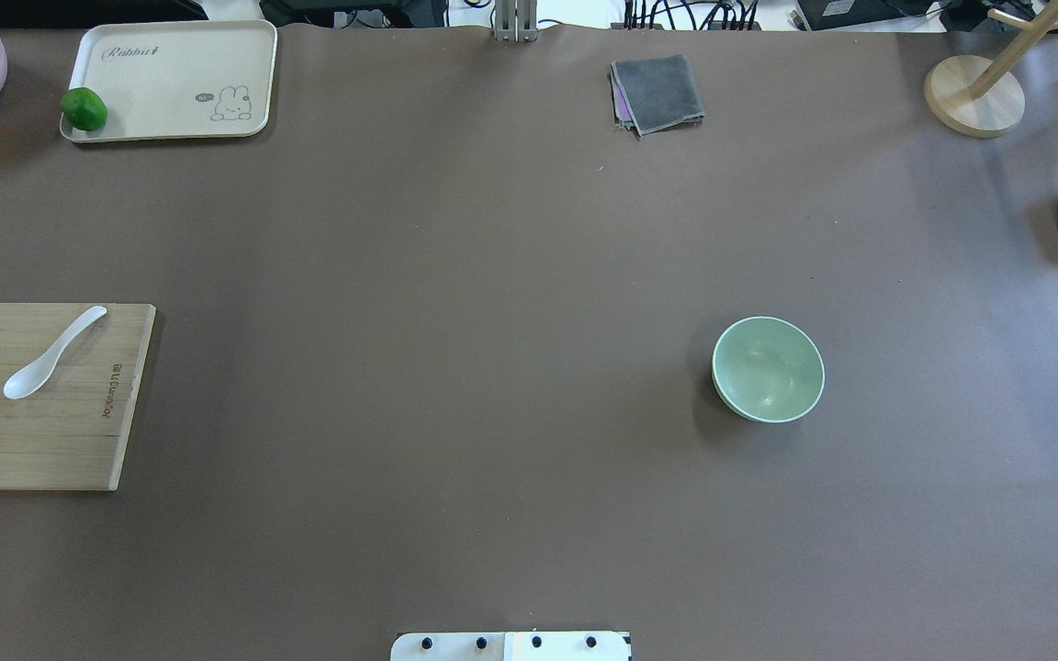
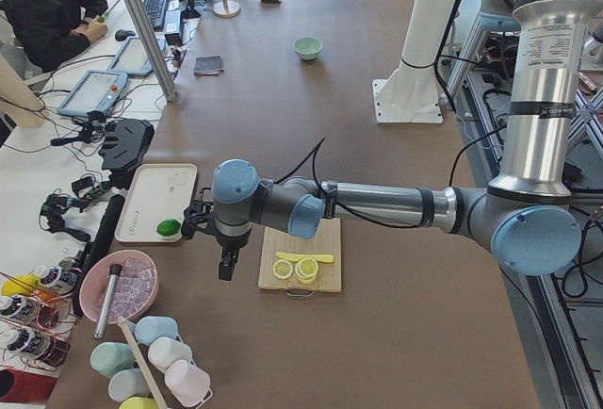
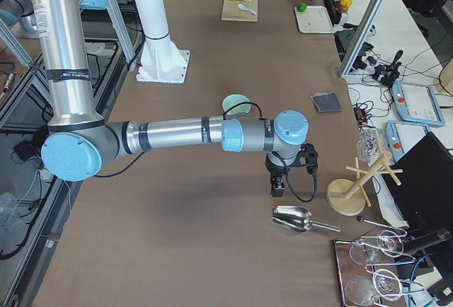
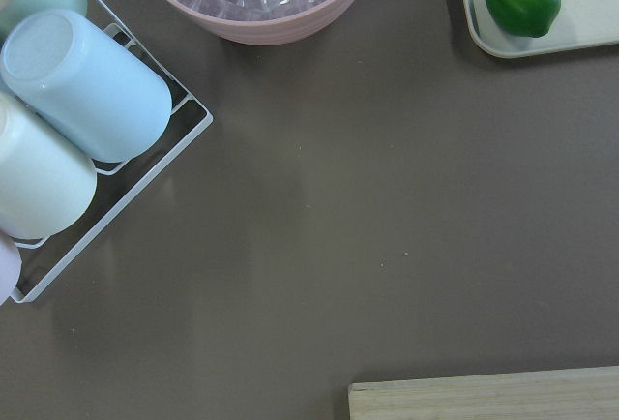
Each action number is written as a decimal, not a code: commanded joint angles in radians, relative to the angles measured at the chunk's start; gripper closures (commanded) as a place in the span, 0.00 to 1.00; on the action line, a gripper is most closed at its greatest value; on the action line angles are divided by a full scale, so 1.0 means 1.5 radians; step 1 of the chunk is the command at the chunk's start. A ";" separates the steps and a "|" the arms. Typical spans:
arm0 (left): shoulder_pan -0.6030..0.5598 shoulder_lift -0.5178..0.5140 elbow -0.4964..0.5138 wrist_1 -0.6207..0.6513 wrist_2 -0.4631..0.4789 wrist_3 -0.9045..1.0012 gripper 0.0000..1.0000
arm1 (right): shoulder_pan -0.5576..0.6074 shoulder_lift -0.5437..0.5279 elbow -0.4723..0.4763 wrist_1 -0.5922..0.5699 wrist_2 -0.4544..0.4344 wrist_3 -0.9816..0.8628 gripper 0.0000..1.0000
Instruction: Place spoon in bowl
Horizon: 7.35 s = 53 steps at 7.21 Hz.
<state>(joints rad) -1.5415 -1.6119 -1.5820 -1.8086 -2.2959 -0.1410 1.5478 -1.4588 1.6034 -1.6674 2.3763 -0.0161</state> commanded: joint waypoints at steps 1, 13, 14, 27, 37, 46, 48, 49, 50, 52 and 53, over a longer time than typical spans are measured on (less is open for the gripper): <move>0.000 0.014 -0.010 -0.003 0.000 -0.001 0.02 | 0.000 -0.006 0.004 0.000 0.000 0.000 0.00; 0.000 0.015 -0.030 0.006 -0.028 -0.006 0.02 | 0.000 -0.008 0.000 0.000 0.000 0.001 0.00; 0.000 0.015 -0.030 0.006 -0.029 -0.006 0.02 | 0.000 -0.008 0.001 0.000 0.001 0.003 0.00; 0.089 -0.010 0.022 -0.342 -0.030 -0.192 0.02 | -0.110 0.011 0.021 0.246 -0.004 0.117 0.00; 0.185 -0.049 0.034 -0.415 0.004 -0.318 0.02 | -0.519 -0.014 0.130 0.471 -0.176 0.632 0.00; 0.185 -0.049 0.034 -0.416 0.003 -0.322 0.02 | -0.587 -0.040 0.171 0.482 -0.242 0.697 1.00; 0.185 -0.046 0.040 -0.423 0.002 -0.320 0.02 | -0.587 0.025 0.176 0.471 -0.240 0.772 1.00; 0.185 -0.046 0.040 -0.423 0.002 -0.320 0.02 | -0.594 0.095 0.169 0.414 -0.241 0.809 1.00; 0.184 -0.046 0.044 -0.423 0.002 -0.320 0.02 | -0.610 0.191 0.161 0.289 -0.253 0.812 1.00; 0.185 -0.045 0.044 -0.424 0.001 -0.320 0.02 | -0.654 0.306 0.086 0.214 -0.310 0.813 1.00; 0.184 -0.042 0.044 -0.424 0.002 -0.320 0.02 | -0.666 0.353 0.024 0.217 -0.329 0.819 1.00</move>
<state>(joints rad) -1.2645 -1.6790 -1.5160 -2.4449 -2.2939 -0.6213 0.5774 -1.0240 1.7399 -1.3222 1.9216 1.2042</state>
